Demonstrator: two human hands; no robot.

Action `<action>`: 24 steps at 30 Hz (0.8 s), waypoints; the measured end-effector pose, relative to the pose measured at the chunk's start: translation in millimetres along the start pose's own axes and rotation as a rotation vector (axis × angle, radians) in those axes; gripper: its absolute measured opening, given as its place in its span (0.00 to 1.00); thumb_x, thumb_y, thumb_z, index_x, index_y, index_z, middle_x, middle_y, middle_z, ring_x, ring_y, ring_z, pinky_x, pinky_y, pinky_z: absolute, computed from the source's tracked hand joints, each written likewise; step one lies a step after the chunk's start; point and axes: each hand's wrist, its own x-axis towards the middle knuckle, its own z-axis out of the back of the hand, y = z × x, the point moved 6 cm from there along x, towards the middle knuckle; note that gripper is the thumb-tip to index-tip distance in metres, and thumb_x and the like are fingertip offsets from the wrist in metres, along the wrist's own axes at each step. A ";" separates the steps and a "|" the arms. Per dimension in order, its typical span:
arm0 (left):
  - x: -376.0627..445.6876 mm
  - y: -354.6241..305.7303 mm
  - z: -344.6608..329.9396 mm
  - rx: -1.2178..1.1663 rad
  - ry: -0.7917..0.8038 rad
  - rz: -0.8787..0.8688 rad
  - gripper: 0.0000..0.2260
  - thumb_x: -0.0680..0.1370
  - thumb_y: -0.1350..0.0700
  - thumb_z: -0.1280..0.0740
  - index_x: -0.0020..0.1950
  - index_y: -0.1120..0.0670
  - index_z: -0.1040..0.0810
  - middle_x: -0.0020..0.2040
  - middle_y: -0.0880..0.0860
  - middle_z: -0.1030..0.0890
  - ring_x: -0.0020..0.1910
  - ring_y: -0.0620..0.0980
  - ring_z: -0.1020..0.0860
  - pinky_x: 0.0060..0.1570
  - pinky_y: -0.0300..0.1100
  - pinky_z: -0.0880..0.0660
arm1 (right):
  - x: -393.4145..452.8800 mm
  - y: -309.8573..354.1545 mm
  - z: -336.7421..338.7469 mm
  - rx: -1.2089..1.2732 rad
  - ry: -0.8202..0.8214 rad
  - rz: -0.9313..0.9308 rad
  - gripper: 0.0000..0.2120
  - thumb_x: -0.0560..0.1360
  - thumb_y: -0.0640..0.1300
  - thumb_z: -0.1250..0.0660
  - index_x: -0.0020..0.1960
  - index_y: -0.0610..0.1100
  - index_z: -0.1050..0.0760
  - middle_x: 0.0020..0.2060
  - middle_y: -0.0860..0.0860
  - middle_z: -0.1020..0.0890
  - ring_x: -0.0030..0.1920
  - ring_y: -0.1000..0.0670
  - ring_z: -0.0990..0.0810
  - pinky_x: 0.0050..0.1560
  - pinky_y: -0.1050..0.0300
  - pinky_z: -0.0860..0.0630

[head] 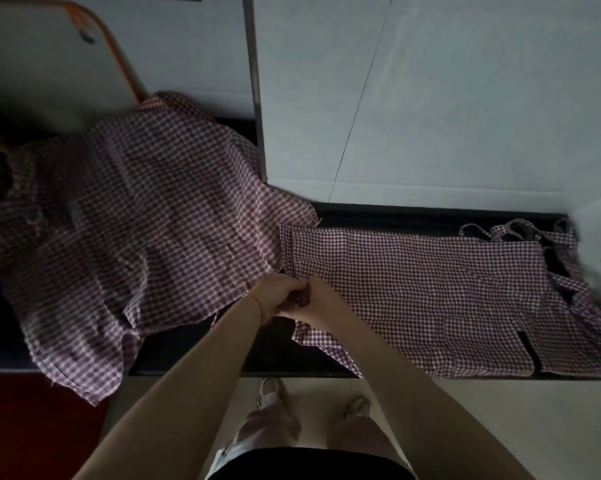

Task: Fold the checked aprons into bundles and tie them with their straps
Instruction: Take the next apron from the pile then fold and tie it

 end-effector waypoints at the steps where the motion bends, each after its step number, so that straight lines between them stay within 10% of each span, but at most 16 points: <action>1: -1.6 -1.2 -0.7 -0.027 0.013 0.000 0.10 0.74 0.56 0.28 0.49 0.63 0.17 0.45 0.59 0.17 0.44 0.55 0.18 0.45 0.47 0.19 | 0.6 -2.1 2.2 -0.020 -0.023 -0.026 0.16 0.67 0.57 0.24 0.46 0.47 0.21 0.37 0.56 0.19 0.40 0.56 0.19 0.44 0.58 0.21; 6: -6.1 -3.1 2.8 0.005 -0.007 -0.075 0.08 0.78 0.64 0.34 0.51 0.55 0.17 0.44 0.55 0.16 0.37 0.45 0.20 0.40 0.37 0.21 | -11.4 -20.4 27.0 -0.024 -0.057 -0.121 0.15 0.75 0.46 0.30 0.33 0.44 0.28 0.28 0.51 0.26 0.31 0.52 0.28 0.32 0.59 0.34; 17: -14.6 7.8 -3.6 -0.112 -0.099 -0.103 0.05 0.75 0.63 0.28 0.49 0.55 0.19 0.49 0.56 0.15 0.50 0.53 0.16 0.53 0.50 0.19 | -20.5 -36.5 17.4 0.088 0.007 -0.229 0.07 0.74 0.37 0.31 0.52 0.41 0.22 0.39 0.49 0.21 0.42 0.47 0.20 0.42 0.54 0.22; 24: -32.9 -3.6 29.5 0.395 -0.477 -0.358 0.07 0.75 0.61 0.31 0.49 0.51 0.18 0.52 0.50 0.20 0.49 0.47 0.22 0.45 0.36 0.25 | -29.7 -35.1 48.6 0.282 -0.218 -0.295 0.06 0.77 0.41 0.37 0.42 0.41 0.25 0.36 0.48 0.23 0.36 0.50 0.25 0.37 0.56 0.30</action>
